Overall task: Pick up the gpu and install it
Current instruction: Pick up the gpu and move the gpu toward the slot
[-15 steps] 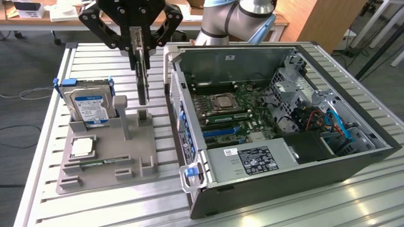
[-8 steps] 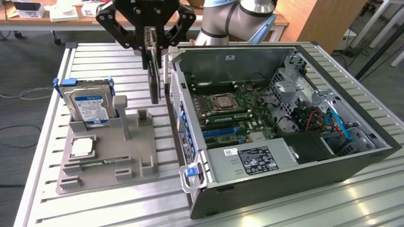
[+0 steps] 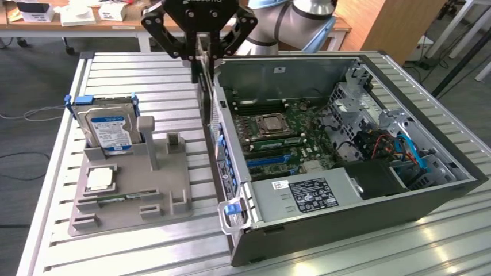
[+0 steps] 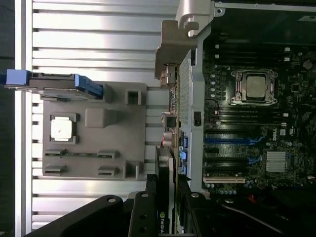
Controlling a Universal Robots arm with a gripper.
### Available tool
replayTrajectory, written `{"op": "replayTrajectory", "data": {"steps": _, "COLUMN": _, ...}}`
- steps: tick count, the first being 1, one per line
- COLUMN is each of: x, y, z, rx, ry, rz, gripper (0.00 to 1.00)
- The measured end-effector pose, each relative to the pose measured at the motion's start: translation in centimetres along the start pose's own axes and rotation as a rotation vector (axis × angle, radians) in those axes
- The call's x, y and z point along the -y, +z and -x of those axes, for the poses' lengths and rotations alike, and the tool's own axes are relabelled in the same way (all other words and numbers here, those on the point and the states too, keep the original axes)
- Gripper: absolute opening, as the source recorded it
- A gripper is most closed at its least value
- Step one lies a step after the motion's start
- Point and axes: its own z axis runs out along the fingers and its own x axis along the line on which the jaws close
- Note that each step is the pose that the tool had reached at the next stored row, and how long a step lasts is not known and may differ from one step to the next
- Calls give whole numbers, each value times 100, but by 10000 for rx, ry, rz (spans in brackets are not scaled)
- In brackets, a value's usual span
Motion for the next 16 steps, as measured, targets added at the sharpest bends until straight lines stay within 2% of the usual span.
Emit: {"op": "replayTrajectory", "data": {"steps": 16, "x": 0, "y": 11, "z": 507, "rx": 1, "ry": 15, "rz": 2, "gripper": 27}}
